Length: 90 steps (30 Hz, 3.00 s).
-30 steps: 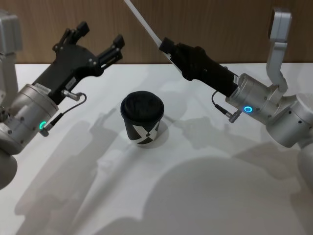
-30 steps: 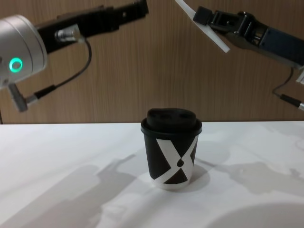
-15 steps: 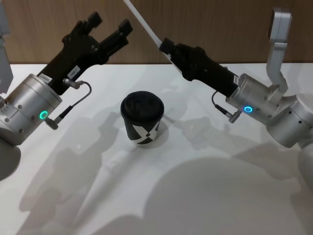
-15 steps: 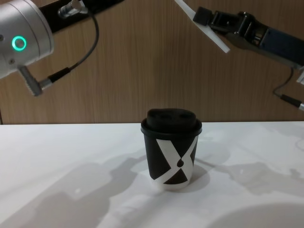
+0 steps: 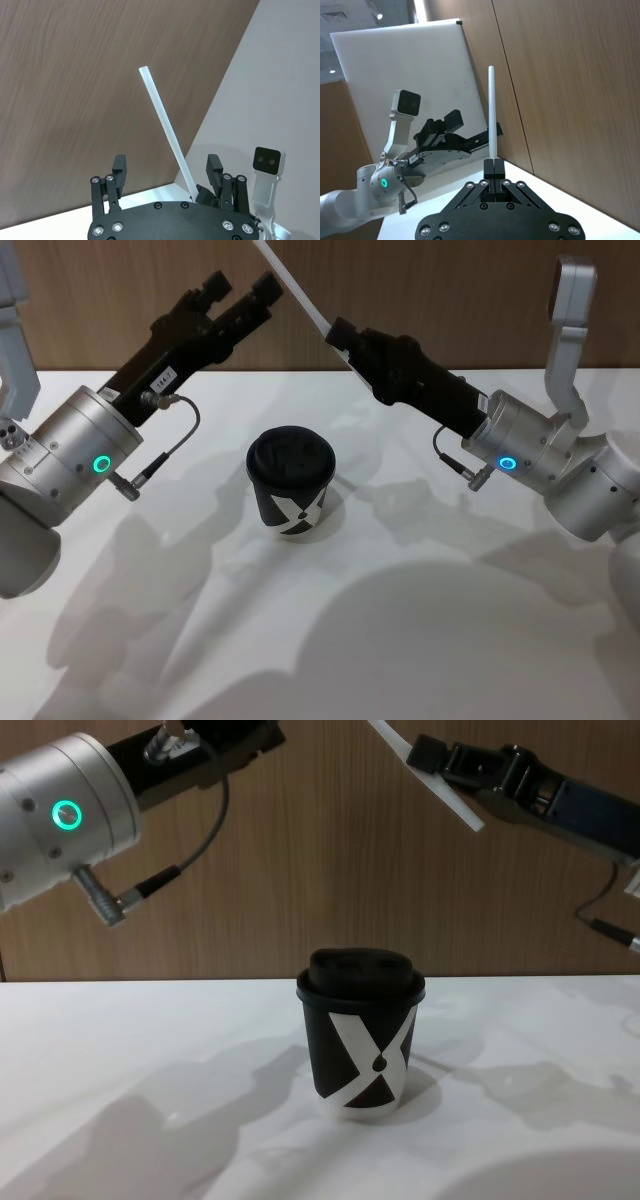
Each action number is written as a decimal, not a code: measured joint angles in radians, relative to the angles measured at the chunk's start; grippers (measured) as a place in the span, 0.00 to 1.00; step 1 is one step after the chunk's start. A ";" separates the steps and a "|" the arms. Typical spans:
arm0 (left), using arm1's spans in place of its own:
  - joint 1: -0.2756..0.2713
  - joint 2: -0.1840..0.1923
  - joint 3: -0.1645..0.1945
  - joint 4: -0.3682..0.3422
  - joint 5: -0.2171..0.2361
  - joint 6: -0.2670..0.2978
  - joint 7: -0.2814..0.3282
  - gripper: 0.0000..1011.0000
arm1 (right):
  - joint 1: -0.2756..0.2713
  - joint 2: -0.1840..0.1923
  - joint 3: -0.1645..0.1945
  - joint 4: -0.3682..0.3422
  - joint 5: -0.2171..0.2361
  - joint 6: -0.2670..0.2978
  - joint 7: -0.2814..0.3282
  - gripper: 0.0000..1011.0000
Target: Pick up the straw with one hand, pass it to the other hand, and insert it into the cup.
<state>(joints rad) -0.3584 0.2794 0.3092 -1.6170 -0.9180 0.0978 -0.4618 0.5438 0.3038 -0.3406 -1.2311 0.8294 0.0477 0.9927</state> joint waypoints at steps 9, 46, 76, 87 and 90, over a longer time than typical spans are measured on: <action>-0.030 -0.019 0.008 0.052 -0.057 0.025 -0.034 0.99 | 0.000 0.000 0.000 0.000 0.000 0.000 0.000 0.01; -0.141 -0.074 0.040 0.207 -0.204 0.072 -0.141 0.99 | 0.000 0.000 0.000 0.000 0.000 0.000 0.000 0.01; -0.192 -0.088 0.072 0.256 -0.228 0.061 -0.143 0.47 | 0.000 0.000 0.000 0.000 0.000 0.000 0.000 0.01; -0.199 -0.086 0.082 0.258 -0.233 0.049 -0.144 0.11 | 0.000 0.000 0.000 0.000 0.000 0.000 0.000 0.01; -0.200 -0.085 0.084 0.259 -0.234 0.046 -0.145 0.06 | 0.000 0.000 0.000 0.000 0.000 0.000 0.000 0.01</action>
<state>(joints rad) -0.5581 0.1944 0.3929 -1.3581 -1.1523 0.1442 -0.6068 0.5439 0.3037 -0.3407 -1.2311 0.8294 0.0477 0.9926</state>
